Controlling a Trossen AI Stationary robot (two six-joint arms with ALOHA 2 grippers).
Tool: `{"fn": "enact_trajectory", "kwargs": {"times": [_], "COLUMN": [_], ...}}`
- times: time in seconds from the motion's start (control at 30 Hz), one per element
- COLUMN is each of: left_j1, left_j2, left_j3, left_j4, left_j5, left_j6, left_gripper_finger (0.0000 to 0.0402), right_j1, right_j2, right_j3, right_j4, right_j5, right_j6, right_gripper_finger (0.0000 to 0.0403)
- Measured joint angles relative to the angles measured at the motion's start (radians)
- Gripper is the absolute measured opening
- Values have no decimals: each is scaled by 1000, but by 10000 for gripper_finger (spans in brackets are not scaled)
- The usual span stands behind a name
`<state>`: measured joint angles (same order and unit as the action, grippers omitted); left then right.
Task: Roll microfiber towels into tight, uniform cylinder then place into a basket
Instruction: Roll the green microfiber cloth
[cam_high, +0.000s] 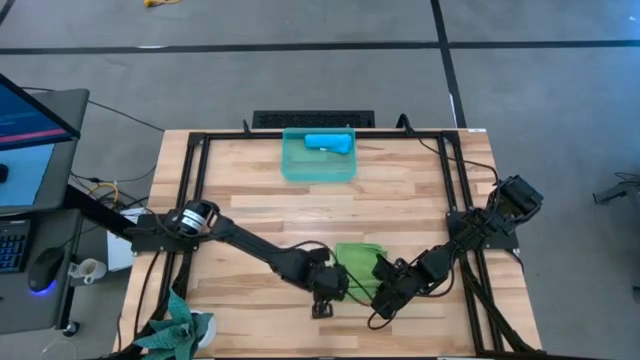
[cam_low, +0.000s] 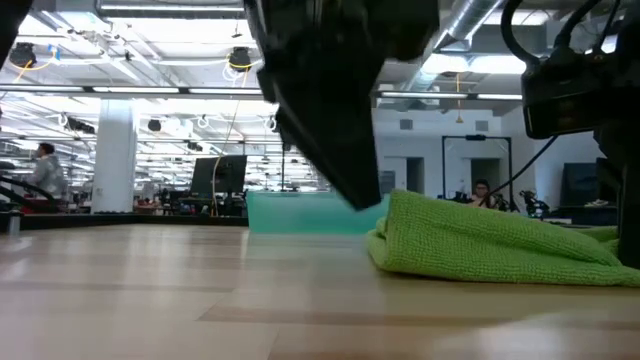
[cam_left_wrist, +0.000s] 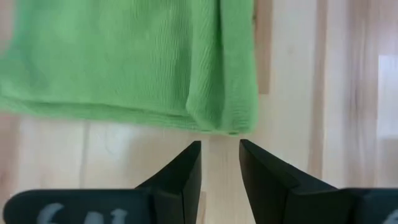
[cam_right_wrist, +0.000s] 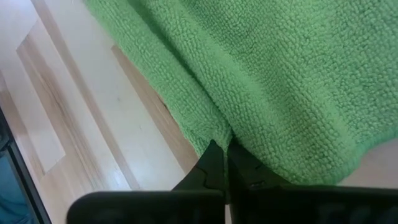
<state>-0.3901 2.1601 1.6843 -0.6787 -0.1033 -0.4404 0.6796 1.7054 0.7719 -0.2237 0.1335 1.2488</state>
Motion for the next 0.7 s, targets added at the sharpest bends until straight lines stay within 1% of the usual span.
{"fn": "enact_trajectory", "kwargs": {"times": [0.07, 0.17, 0.27, 0.4, 0.47, 0.6, 0.7], "left_j1": [-28, -68, -92, -98, -88, -57, -35], "left_j2": [-5, -5, 15, 57, 70, 87, 85], "left_j3": [0, 0, -6, -9, -8, -9, -8], "left_j4": [15, 97, 224, 319, 339, 317, 306], "left_j5": [-61, -123, -112, -61, -61, -118, -136], "left_j6": [28, 122, 219, 302, 315, 317, 304], "left_gripper_finger": [98, 98, 98, 98, 98, 98, 98], "right_j1": [0, 0, 0, 0, 0, 0, 1], "right_j2": [0, 0, 0, 0, 0, 0, 0], "right_j3": [0, 0, 0, 0, 0, 0, -1], "right_j4": [0, 0, 0, 1, 1, 2, 2], "right_j5": [2, 8, 11, 14, 14, 17, 19], "right_j6": [0, 0, 0, 0, 0, 0, -4], "right_gripper_finger": [10, 9, 13, 12, 10, 13, 14]}}
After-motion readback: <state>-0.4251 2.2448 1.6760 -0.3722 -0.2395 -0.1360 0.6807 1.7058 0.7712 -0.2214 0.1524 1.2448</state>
